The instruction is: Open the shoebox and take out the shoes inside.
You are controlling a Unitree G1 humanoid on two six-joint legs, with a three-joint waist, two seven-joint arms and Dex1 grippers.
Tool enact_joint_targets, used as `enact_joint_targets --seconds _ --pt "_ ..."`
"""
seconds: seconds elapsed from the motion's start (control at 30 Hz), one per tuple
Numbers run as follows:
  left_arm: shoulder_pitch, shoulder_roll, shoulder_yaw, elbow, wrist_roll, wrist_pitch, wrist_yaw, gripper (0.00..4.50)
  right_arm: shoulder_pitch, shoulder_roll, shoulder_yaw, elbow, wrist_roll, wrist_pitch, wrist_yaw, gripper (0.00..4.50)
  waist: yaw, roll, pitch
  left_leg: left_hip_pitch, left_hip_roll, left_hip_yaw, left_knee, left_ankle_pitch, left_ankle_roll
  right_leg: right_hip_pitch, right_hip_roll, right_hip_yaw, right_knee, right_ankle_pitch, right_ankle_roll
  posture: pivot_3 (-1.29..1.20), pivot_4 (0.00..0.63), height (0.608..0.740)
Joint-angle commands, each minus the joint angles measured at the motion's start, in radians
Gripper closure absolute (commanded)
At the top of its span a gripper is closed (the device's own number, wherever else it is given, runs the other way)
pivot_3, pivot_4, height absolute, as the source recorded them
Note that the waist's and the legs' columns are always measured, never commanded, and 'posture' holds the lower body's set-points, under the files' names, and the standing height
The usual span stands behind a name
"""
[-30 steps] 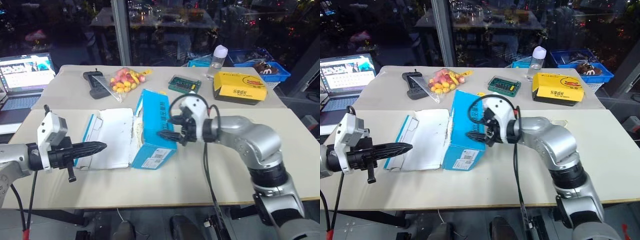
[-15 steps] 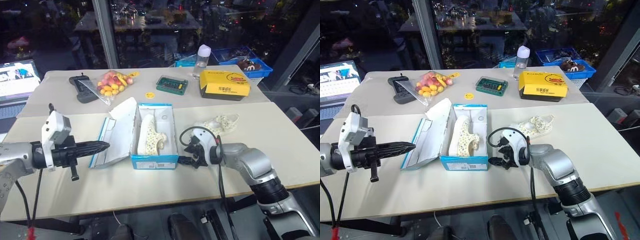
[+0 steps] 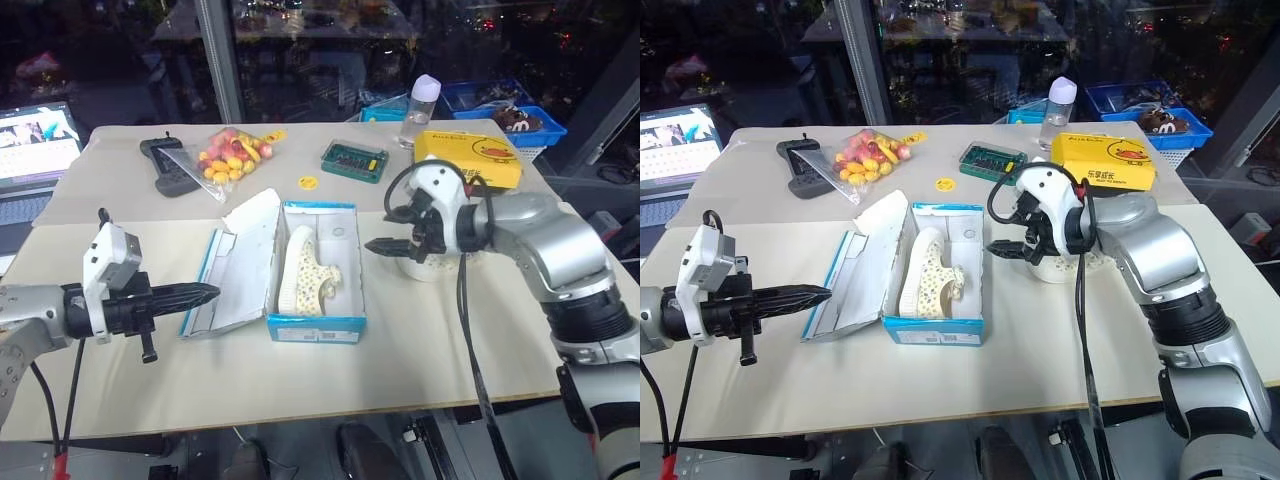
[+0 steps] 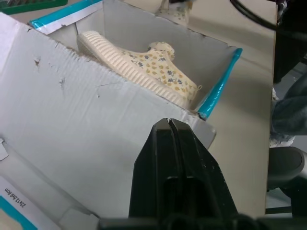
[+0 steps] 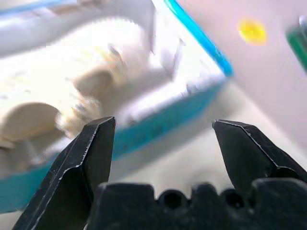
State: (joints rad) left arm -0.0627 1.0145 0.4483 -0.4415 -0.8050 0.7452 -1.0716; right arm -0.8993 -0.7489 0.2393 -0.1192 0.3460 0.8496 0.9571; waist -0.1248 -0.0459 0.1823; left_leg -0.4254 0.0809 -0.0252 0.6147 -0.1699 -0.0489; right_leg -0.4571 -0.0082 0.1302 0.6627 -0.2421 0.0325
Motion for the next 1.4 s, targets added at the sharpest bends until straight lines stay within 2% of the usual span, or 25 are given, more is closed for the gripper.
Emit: enact_joint_targets --seconds 0.03,0.23,0.37,0.53,0.7,0.97,1.1,1.33,1.4 --pt "0.001 0.018 0.028 -0.005 -0.005 -0.011 -0.011 4.50 -0.084 0.055 0.004 -0.055 0.039 -0.017 0.050 0.62 0.002 0.000 0.000 0.000 0.000 0.000 0.000 0.000 0.000 0.000 0.000 0.000 0.000 0.000 0.000 0.00 0.150 0.726" --pt "-0.011 0.015 0.015 -0.016 -0.011 -0.008 -0.002 4.50 -0.118 0.094 0.085 -0.079 0.026 -0.050 0.139 0.62 0.010 0.001 0.001 0.000 0.000 -0.001 0.001 0.000 0.000 0.000 0.000 -0.001 0.001 0.000 0.000 0.00 0.150 0.726" --pt "-0.009 0.017 0.023 -0.023 -0.015 -0.004 0.001 4.50 -0.121 0.057 0.222 -0.036 -0.101 -0.148 0.206 0.62 0.016 0.001 0.001 0.000 0.000 0.000 0.004 0.000 0.000 0.001 -0.001 -0.001 0.001 0.001 0.000 0.00 0.150 0.726" --pt "-0.009 0.015 0.035 -0.067 -0.052 0.020 0.024 4.50 -0.112 0.025 0.313 0.049 -0.243 -0.271 0.233 0.62 0.025 0.001 0.001 0.000 0.000 0.000 0.004 0.000 0.000 0.001 -0.001 -0.001 0.002 0.001 0.000 0.00 0.150 0.726" --pt "-0.008 0.010 0.031 -0.092 -0.061 0.022 0.047 4.50 -0.130 0.058 0.343 0.135 -0.336 -0.337 0.226 0.62 0.026 0.001 0.001 0.001 0.000 0.000 0.004 0.000 0.000 0.001 0.000 -0.002 0.002 0.001 0.000 0.00 0.150 0.726" --pt "-0.007 0.013 0.033 -0.100 -0.079 0.025 0.071 4.50 -0.117 0.135 0.297 0.128 -0.341 -0.298 0.224 0.62 0.028 0.001 0.001 0.000 0.000 0.000 0.010 0.000 -0.001 0.002 0.000 -0.002 0.003 0.002 0.001 0.00 0.150 0.726" --pt "-0.009 0.014 0.032 -0.098 -0.080 0.026 0.071 4.50 -0.118 0.150 0.274 0.129 -0.339 -0.271 0.207 1.59 0.028 0.001 0.001 0.000 0.000 0.000 0.011 0.000 -0.001 0.002 0.000 -0.002 0.004 0.003 0.001 0.00 0.150 0.726" --pt "-0.015 0.015 0.024 -0.092 -0.077 0.024 0.070 4.50 -0.117 0.168 0.246 0.132 -0.341 -0.229 0.174 4.03 0.028 0.001 0.001 0.000 0.000 0.000 0.011 0.000 -0.001 0.002 0.000 -0.002 0.004 0.003 0.001 0.00 0.150 0.726" --pt "-0.015 0.015 0.023 -0.090 -0.075 0.022 0.068 4.50 -0.117 0.171 0.237 0.129 -0.336 -0.222 0.168 4.03 0.027 0.001 0.001 0.000 0.000 0.000 0.011 0.000 -0.001 0.002 0.000 -0.002 0.004 0.003 0.001 0.00 0.150 0.726"
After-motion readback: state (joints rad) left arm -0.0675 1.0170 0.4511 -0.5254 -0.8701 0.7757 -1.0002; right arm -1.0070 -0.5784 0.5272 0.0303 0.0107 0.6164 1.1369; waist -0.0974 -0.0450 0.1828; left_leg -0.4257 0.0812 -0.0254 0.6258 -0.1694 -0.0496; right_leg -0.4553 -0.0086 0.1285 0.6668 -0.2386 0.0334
